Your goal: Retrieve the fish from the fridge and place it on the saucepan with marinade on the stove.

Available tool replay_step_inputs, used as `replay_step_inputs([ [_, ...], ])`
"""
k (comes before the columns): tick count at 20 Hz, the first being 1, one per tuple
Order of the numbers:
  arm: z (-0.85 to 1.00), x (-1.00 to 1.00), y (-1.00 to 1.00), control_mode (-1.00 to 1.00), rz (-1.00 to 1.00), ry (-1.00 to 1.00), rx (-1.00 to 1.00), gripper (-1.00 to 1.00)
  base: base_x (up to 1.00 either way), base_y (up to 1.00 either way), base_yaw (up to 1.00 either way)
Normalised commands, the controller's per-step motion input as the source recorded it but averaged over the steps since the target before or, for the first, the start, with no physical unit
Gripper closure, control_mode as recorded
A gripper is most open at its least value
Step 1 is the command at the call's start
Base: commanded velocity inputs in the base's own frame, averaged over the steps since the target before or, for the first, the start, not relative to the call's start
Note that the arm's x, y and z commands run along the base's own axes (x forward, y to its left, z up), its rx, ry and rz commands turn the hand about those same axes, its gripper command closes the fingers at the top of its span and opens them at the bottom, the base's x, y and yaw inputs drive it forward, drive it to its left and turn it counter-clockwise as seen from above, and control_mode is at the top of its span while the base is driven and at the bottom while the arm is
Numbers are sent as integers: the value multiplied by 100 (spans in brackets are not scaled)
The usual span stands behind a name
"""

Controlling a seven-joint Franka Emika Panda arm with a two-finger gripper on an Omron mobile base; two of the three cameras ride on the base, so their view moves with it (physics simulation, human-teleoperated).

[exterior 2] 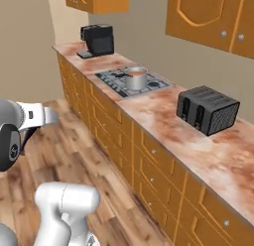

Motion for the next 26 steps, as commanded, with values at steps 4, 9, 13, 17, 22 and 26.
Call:
replay_step_inputs([
  [4,0,0,0,100,0,0,0,100,100,100,-41],
  [9,0,0,0,100,0,0,0,100,100,100,-48],
  [13,0,0,0,100,0,0,0,100,100,100,-53],
  [17,0,0,0,100,0,0,0,100,100,100,-54],
  [22,0,0,0,100,0,0,0,100,100,100,-58],
  [26,0,0,0,100,0,0,0,100,100,100,-65],
])
